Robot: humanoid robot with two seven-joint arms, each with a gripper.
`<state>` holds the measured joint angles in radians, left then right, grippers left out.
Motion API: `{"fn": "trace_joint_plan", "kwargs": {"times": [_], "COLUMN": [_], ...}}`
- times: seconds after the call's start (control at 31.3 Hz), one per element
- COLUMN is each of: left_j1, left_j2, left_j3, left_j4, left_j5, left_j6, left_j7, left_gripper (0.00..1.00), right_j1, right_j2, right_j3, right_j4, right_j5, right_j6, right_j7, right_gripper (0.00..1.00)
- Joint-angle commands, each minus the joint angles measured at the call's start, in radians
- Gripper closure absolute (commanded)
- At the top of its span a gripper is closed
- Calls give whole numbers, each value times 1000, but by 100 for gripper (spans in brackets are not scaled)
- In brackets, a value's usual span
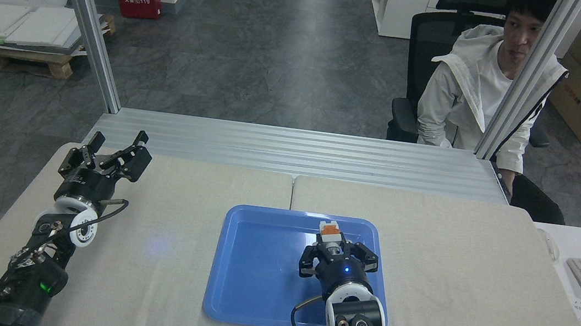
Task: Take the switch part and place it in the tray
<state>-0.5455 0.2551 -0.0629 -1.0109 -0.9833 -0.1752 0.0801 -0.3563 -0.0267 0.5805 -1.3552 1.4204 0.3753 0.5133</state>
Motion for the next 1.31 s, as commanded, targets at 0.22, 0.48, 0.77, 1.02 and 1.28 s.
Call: {"fn": "trace_joint_plan", "kwargs": {"times": [0.22, 0.48, 0.77, 1.02, 1.28], "left_j1": [-1, -1, -1, -1, -1], "left_j2": [1, 0, 1, 1, 1], "left_j3": [0, 0, 0, 0, 0], "left_j4": [0, 0, 0, 0, 0], "left_j5": [0, 0, 0, 0, 0], "left_j6": [0, 0, 0, 0, 0], "left_j7": [0, 0, 1, 0, 1], "left_gripper": [0, 0, 0, 0, 0], "right_j1": [57, 45, -78, -66, -27], "right_j2": [1, 11, -33, -223, -257], "right_j3": [10, -28, -301, -507, -537], "right_j4": [7, 7, 5, 100, 145], "right_j5": [-1, -8, -259, -333, -344], "right_j6": [2, 1, -252, -633, -619], "right_j7": [17, -16, -401, -502, -522], "right_gripper": [50, 5, 3, 3, 1]}}
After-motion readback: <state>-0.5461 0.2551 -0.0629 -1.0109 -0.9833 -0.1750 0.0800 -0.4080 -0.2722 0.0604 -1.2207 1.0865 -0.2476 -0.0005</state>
